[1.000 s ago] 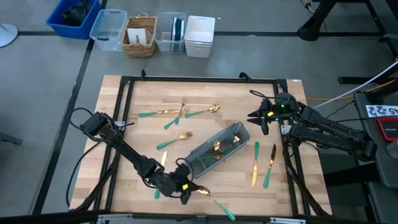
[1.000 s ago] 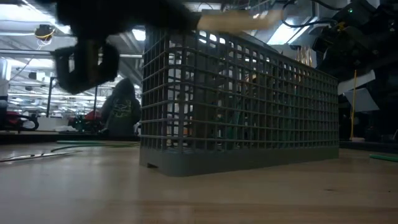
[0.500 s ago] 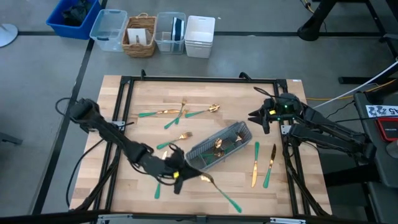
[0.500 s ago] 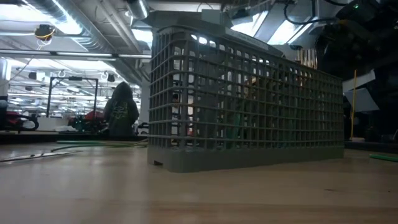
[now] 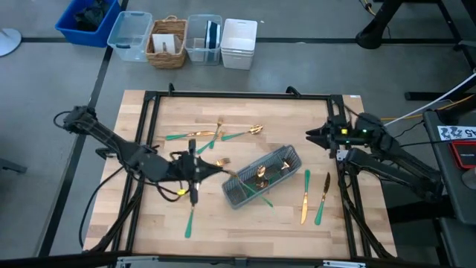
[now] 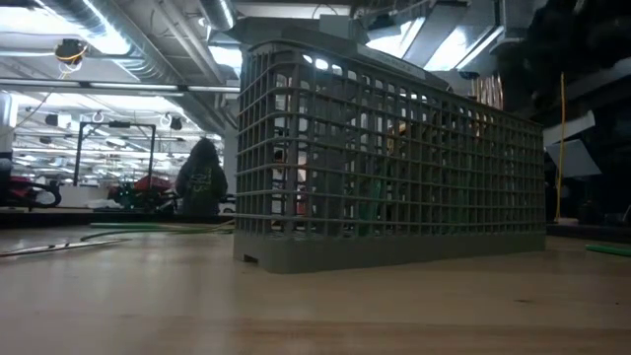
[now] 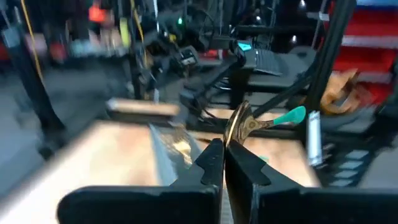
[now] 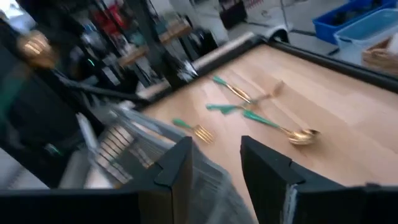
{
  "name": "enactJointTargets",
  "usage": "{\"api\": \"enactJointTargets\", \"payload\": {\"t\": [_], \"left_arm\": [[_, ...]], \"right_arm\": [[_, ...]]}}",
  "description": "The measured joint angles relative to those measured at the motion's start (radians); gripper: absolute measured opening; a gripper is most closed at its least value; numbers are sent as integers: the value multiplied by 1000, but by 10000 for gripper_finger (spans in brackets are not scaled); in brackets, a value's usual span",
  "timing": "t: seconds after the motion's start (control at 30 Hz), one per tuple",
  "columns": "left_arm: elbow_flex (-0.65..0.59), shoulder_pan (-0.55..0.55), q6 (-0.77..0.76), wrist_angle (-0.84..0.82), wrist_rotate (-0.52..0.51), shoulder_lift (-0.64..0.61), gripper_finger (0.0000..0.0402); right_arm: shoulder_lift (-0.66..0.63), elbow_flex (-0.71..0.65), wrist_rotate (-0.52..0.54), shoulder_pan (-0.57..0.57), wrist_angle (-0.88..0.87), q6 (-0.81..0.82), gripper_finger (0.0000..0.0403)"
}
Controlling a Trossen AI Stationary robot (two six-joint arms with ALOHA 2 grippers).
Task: Sort silverware
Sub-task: Put the gold spoon into the gray silverware organizer
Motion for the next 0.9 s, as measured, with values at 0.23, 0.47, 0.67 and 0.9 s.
{"api": "enactJointTargets", "payload": {"t": [0.23,0.47,0.67,0.9], "left_arm": [[0,63,341,-95,1,-19,0],[0,96,397,-212,25,-19,0],[0,95,398,-252,46,-8,0],[0,93,503,-252,74,96,0]], "right_arm": [[-57,52,-2,0,-2,235,136],[-60,59,0,0,-3,289,136],[-59,59,10,0,-1,290,136],[-59,59,33,0,-1,365,136]]}}
